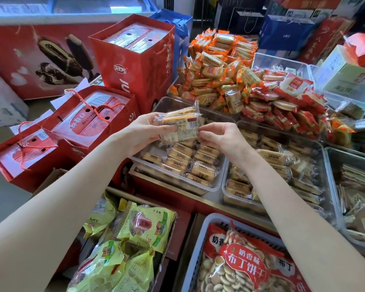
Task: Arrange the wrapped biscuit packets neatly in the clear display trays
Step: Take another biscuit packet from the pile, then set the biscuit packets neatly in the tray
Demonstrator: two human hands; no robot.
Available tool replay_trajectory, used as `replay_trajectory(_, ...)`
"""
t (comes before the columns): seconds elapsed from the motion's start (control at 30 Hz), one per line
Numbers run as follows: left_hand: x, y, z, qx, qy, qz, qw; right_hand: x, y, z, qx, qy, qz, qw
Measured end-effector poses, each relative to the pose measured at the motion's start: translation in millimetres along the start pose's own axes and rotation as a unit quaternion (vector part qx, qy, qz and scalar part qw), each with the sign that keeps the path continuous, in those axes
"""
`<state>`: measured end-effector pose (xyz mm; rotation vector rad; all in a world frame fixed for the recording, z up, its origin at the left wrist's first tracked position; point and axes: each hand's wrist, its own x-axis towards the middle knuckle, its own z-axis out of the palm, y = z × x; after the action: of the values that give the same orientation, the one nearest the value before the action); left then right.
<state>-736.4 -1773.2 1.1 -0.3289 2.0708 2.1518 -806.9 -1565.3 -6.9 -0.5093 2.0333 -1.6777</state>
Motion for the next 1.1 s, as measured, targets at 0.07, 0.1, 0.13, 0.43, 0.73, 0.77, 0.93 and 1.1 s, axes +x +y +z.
replay_trajectory(0.07, -1.0, 0.5, 0.3, 0.013, 0.008, 0.004, 1.0, 0.1, 0.1, -1.1, -0.052, -0.004, 0.001, 0.999)
replay_trajectory(0.1, -1.4, -0.3, 0.4, 0.015, 0.012, 0.004, 1.0, -0.2, 0.2, -1.1, -0.077, 0.0, -0.003, 0.997)
replay_trajectory(0.13, -1.8, -1.0, 0.8, 0.012, 0.015, 0.003, 1.0, -0.5, 0.4, -0.9, -0.09, 0.009, -0.008, 0.996)
replay_trajectory(0.43, -4.1, -10.2, 13.0, 0.006, 0.043, -0.026, 0.999, -3.5, 4.1, 9.1, -0.033, 0.106, 0.003, 0.994)
replay_trajectory(0.73, -4.6, -9.5, 3.4, 0.012, 0.049, -0.021, 0.998, 3.4, -2.1, 5.5, -0.161, 0.062, -0.036, 0.984)
replay_trajectory(0.77, -4.1, -8.1, 3.5, 0.03, 0.056, -0.018, 0.998, 4.3, -4.9, 4.6, -0.164, 0.065, -0.054, 0.983)
replay_trajectory(0.93, -2.8, -3.7, 8.1, 0.088, 0.069, 0.005, 0.994, 7.2, -12.7, 3.3, -0.075, 0.058, -0.072, 0.993)
replay_trajectory(1.1, -8.3, -1.9, 8.4, 0.115, 0.058, 0.019, 0.992, 6.6, -11.6, -1.0, -0.037, 0.036, -0.065, 0.997)
